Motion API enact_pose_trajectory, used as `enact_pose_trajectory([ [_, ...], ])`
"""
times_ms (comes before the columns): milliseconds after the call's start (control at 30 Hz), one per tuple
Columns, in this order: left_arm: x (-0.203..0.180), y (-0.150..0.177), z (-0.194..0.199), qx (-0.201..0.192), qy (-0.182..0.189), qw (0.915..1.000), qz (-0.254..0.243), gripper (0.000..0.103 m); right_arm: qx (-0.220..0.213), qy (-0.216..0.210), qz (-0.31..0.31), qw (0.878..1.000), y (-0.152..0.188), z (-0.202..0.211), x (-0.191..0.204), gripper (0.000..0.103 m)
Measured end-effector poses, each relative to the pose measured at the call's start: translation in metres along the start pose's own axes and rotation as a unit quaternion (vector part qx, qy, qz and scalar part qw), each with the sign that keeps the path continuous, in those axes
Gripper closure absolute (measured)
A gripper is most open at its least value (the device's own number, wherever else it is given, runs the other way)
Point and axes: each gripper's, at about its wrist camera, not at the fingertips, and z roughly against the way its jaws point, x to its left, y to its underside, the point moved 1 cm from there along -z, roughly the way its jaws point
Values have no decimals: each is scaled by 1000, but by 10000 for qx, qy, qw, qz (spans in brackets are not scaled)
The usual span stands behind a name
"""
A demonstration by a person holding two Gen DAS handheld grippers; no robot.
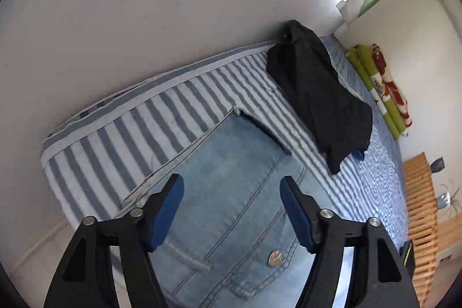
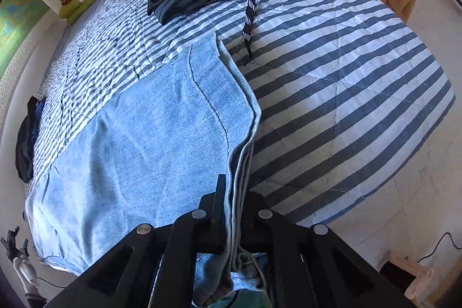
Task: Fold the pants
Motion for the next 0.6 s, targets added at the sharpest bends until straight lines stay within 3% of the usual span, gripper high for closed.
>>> enact_pose_trajectory([
  [200, -8, -30, -51, 191, 19, 9997, 177, 17, 46, 404, 56, 9992, 1, -6, 10, 97],
  [367, -14, -24, -92, 511, 190, 9981, 273, 19, 158, 486, -53, 9987, 0, -14, 8, 97],
  [433, -23, -18, -96, 427, 18, 9991, -27, 43, 175, 495, -60, 9986, 0, -15, 9, 97],
  [500, -35, -12, -95, 312, 32, 9992, -252, 90, 174, 494, -64, 9986, -1, -15, 8, 97],
  [600, -47, -9, -84, 87, -41, 9996, -283, 95, 133, 464, -105, 9988, 0, -13, 7, 97],
])
